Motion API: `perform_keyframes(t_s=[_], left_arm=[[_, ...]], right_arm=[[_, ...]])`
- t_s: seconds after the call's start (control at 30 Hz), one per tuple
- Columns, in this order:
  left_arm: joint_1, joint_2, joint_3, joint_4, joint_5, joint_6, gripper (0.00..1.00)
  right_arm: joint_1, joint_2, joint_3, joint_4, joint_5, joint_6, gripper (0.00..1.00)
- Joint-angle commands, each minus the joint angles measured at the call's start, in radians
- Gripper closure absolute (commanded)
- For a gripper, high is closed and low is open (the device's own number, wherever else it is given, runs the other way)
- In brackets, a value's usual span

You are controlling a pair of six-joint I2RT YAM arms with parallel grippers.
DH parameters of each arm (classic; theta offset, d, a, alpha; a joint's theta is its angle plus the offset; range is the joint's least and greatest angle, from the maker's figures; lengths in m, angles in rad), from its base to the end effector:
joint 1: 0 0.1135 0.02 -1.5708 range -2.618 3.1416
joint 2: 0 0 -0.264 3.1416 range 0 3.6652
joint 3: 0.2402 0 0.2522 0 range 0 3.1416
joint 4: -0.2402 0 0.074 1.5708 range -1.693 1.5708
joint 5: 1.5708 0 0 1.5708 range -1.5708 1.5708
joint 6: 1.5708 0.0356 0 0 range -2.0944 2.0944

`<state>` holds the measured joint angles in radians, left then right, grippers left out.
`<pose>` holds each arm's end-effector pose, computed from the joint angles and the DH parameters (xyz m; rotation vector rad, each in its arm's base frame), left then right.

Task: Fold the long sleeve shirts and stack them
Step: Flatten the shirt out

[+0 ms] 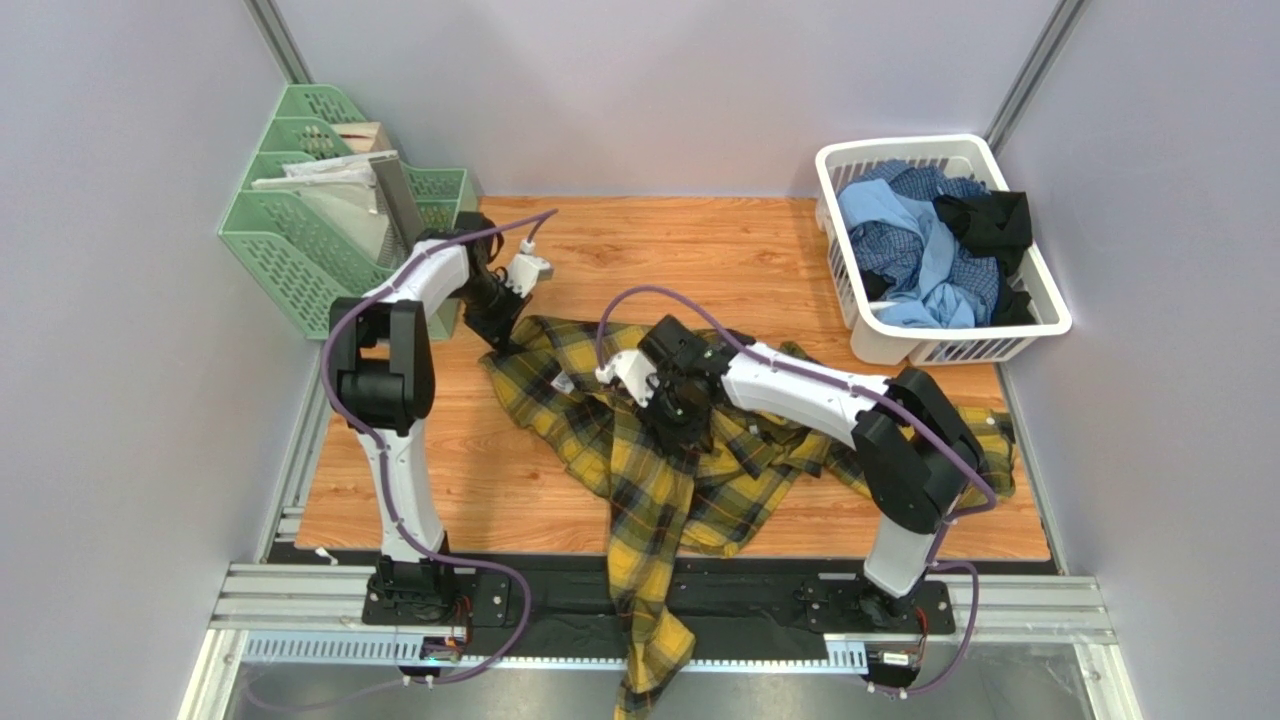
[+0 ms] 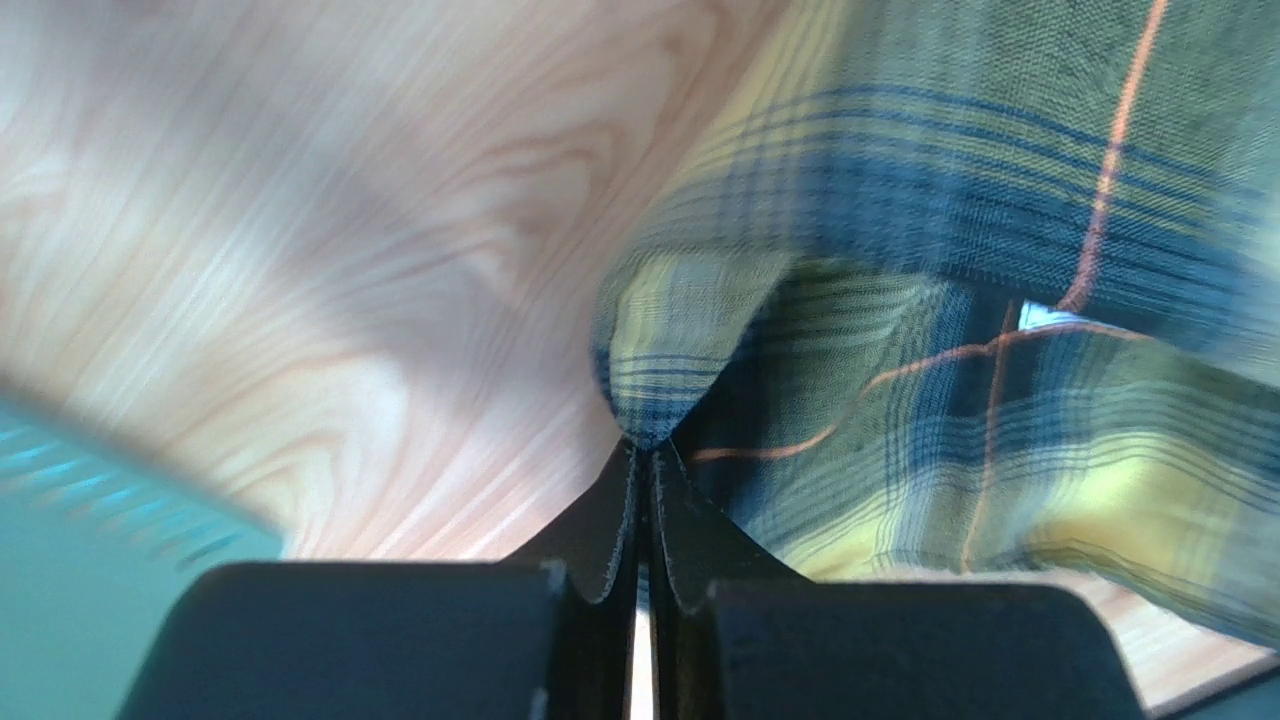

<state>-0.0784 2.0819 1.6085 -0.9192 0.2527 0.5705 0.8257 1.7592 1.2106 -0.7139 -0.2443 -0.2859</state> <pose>0.4118 -0.0413 0.1787 0.9536 2.7322 -0.2936 0.2260 0.2577 0.1929 -1.5632 2.4130 0.4592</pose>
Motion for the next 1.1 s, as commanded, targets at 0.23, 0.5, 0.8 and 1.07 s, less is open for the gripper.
perform_keyframes(t_s=[0.23,0.5,0.8,1.07], left_arm=[[0.127,-0.003,0.908,-0.092,0.163,-0.274,1.0],[0.17,-0.593,0.292,0.21,0.301,-0.066,1.0],[0.197,-1.066,-0.476,-0.176,0.407,0.485,1.0],[0.197,-0.82,-0.515,0.134,0.085,0.151,1.0]], right_arm=[[-0.468,-0.03,0.901,-0.243,-0.055,-0.208,1.0],[-0.533,-0.378,0.652,-0.363,-0.211,-0.326,1.0],[-0.502,-0.848,0.034,-0.662,-0.184,-0.59,0.8],[-0.45,-0.583,0.122,-0.53,-0.09,-0.404,0.22]])
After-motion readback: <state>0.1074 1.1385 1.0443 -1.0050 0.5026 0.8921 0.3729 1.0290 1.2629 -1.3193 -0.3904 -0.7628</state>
